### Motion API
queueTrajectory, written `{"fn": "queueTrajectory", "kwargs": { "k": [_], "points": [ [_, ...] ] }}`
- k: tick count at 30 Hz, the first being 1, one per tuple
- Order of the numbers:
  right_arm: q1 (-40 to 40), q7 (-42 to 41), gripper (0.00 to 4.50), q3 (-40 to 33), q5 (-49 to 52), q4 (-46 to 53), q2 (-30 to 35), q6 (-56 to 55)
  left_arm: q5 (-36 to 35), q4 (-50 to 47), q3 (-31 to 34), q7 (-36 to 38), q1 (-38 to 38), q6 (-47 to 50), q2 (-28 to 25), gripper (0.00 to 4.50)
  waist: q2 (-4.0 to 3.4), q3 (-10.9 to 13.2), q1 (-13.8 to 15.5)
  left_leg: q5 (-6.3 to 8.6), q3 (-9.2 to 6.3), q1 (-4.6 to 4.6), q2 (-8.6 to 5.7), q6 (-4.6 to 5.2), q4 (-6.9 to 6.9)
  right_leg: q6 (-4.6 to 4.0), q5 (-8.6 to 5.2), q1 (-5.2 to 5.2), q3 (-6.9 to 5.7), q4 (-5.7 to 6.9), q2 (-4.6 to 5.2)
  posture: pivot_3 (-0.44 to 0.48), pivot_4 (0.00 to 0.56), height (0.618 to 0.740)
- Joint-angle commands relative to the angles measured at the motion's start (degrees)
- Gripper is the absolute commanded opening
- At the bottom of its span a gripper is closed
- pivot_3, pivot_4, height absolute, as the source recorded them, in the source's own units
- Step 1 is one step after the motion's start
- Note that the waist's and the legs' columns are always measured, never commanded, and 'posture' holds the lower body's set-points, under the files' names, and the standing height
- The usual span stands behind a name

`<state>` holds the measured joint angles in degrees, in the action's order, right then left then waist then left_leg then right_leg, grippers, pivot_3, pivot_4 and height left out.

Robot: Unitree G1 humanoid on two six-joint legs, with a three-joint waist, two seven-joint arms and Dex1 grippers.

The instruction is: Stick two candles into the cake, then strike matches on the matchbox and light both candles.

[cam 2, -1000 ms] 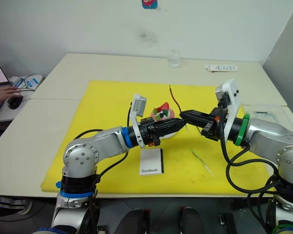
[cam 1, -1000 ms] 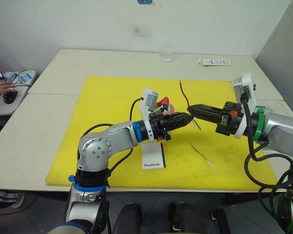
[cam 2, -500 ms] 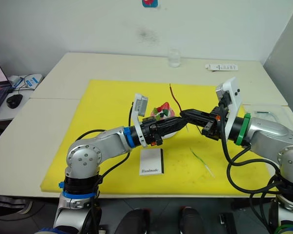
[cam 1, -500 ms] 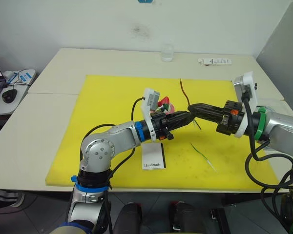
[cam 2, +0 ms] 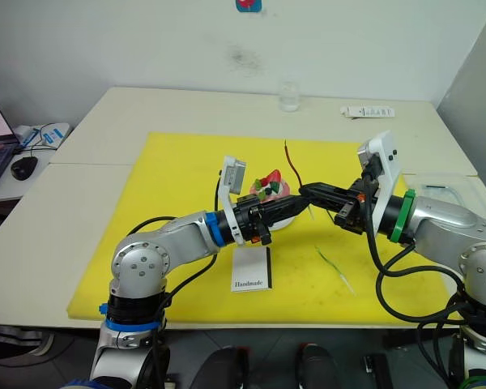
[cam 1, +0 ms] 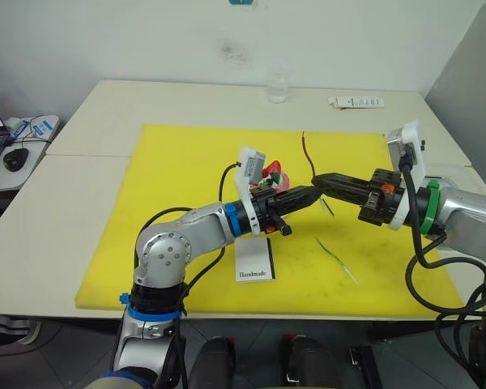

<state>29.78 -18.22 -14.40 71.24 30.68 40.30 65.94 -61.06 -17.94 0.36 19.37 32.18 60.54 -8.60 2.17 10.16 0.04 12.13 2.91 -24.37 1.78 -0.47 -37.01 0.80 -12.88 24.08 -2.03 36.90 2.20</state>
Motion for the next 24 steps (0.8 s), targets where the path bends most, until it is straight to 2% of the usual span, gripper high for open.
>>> {"fn": "queueTrajectory", "kwargs": {
  "k": [1, 3, 10, 14, 16, 20, 24],
  "points": [
    [0.11, -0.30, 0.19, -0.58, 2.23, 0.88, 0.55, -1.46, -1.83, -2.34, 0.48, -0.50, 0.47, -0.02, 0.21, 0.01, 0.00, 0.00, 0.00, 0.00, 0.00, 0.00, 0.00, 0.00, 0.00, 0.00, 0.00, 0.00, 0.00, 0.00, 0.00, 0.000, 0.150, 0.740],
    [0.35, -0.46, 0.62, -1.01, 2.95, 0.66, 0.74, -1.66, -2.21, -2.40, 0.68, -0.69, 0.24, 0.01, 0.05, 0.00, 0.00, 0.00, 0.00, 0.00, -0.01, 0.00, 0.00, 0.00, 0.00, 0.00, 0.00, 0.00, -0.01, 0.00, 0.00, 0.000, 0.150, 0.740],
    [-0.01, -2.57, 3.08, -3.07, 4.14, 0.46, 5.54, -2.10, -2.92, -3.20, 1.24, -1.21, -0.60, 0.00, -1.87, 0.00, 0.00, 0.00, 0.01, 0.00, 0.00, 0.00, 0.00, 0.00, 0.00, 0.00, 0.00, 0.01, -0.01, -0.01, 0.00, 0.000, 0.150, 0.740],
    [0.77, -3.02, 4.46, -2.03, 2.88, 0.43, 6.22, -3.21, -3.07, -3.94, 2.14, -1.35, -1.56, 0.29, -4.07, 0.00, 0.00, 0.00, 0.00, 0.00, -0.01, 0.00, 0.00, 0.00, 0.00, 0.00, 0.00, 0.01, 0.00, 0.00, -0.01, 0.000, 0.150, 0.740],
    [1.17, -4.80, 4.46, -0.24, 0.63, 0.71, 6.37, -4.43, -3.08, -4.43, 3.23, -1.01, -1.87, 0.65, -6.27, 0.00, 0.00, 0.00, -0.05, 0.00, -0.01, 0.00, 0.00, 0.00, 0.00, 0.00, 0.00, 0.01, 0.00, 0.01, -0.01, 0.000, 0.150, 0.740],
    [0.97, -7.84, 4.46, 6.36, -7.36, 2.36, 6.16, -7.53, -2.94, -4.78, 7.19, 1.27, -1.69, 0.99, -14.39, 0.00, -0.01, 0.01, -0.16, 0.00, -0.03, 0.02, 0.02, 0.00, 0.01, 0.00, 0.00, 0.04, -0.04, 0.04, -0.07, 0.000, 0.150, 0.740],
    [1.21, -4.29, 4.46, 13.85, -15.84, 2.70, 2.39, -9.23, -0.72, -2.95, 11.47, 5.10, -0.26, -0.24, -24.15, 0.00, -0.01, 0.01, -0.16, 0.00, -0.05, 0.00, 0.07, -0.01, 0.03, -0.07, -0.04, 0.08, -0.07, 0.04, -0.10, 0.000, 0.150, 0.740]
  ]
}}
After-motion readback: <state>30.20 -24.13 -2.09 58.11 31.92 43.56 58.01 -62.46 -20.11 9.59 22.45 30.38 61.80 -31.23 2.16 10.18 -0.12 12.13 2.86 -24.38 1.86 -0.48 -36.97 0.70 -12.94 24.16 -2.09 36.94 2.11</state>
